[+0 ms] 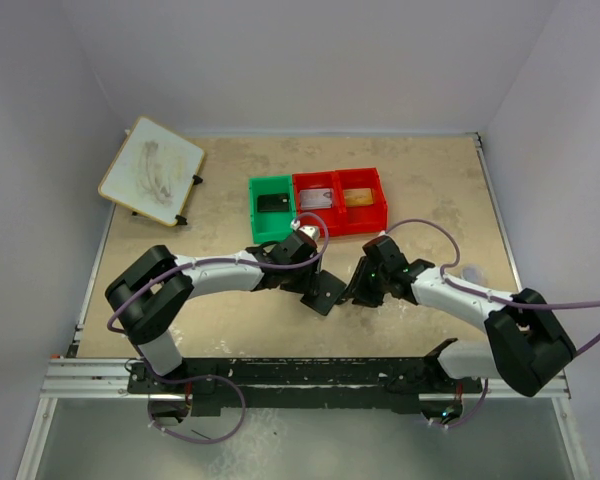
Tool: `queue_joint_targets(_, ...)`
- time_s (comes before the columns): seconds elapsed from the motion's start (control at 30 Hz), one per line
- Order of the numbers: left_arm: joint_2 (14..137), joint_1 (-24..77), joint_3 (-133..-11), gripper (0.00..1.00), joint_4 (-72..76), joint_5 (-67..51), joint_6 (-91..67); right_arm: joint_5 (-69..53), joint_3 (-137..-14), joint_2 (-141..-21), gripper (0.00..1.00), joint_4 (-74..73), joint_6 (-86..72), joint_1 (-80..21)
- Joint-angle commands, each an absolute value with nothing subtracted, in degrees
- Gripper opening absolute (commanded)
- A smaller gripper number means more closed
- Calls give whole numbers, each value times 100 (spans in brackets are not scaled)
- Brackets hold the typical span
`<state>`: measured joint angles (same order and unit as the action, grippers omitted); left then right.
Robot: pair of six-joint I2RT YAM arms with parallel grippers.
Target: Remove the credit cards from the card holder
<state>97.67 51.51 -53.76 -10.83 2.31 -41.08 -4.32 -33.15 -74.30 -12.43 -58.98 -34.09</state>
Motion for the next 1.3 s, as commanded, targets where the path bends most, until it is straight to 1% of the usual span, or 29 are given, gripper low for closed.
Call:
queue_joint_targets(0.0,9853,5123,-5376,48,-1420,330,-4007,-801,-3231,-7431,37,-853,-5872,-3369)
queue_joint_targets(0.1,9845,5122,-5372,47,-1415,303,-4025,-835,-3216,-7421,29,-831,-5871,-3360)
queue_joint_targets(0.2,9789,5124,-5347,47,-1407,335,-4025,-820,-3179,-7372,24,-839,-5907,-3354)
queue_joint_targets(0.3,9736,5124,-5350,48,-1413,384,-4021,-735,-3176,-7310,21,-936,-5915,-3350)
queue_joint_targets(0.33,9720,5124,-5346,48,-1415,396,-4027,-700,-3169,-7290,18,-952,-5915,-3349)
queue_joint_targets(0.37,9713,5124,-5349,47,-1415,408,-4026,-664,-3157,-7280,12,-972,-5907,-3353)
queue_joint_targets(0.43,9684,5124,-5356,48,-1413,437,-4025,-646,-3156,-7277,10,-1020,-5890,-3350)
queue_joint_targets(0.5,9646,5124,-5360,48,-1407,452,-4023,-683,-3151,-7265,3,-1020,-5848,-3350)
queue_joint_targets(0.53,9622,5124,-5357,48,-1387,455,-4016,-685,-3164,-7255,2,-1015,-5824,-3355)
queue_joint_targets(0.57,9578,5124,-5345,50,-1354,448,-4004,-673,-3177,-7212,2,-993,-5774,-3353)
queue_joint_targets(0.77,9050,5162,-5215,71,-956,470,-3850,-633,-3408,-6852,1,-737,-5238,-3353)
queue_joint_targets(0.83,8881,5184,-5189,77,-842,534,-3784,-650,-3462,-6759,1,-678,-5155,-3353)
queue_joint_targets(0.9,8777,5213,-5194,84,-749,551,-3701,-621,-3508,-6738,1,-692,-5161,-3350)
queue_joint_targets(1.1,8855,5370,-5369,85,-705,607,-3418,-713,-3621,-6800,1,-554,-5208,-3352)
queue_joint_targets(1.2,8792,5404,-5337,85,-599,626,-3412,-763,-3593,-6646,1,-301,-5261,-3350)
queue_joint_targets(1.27,8771,5405,-5338,84,-556,567,-3390,-819,-3605,-6571,2,-82,-5281,-3352)
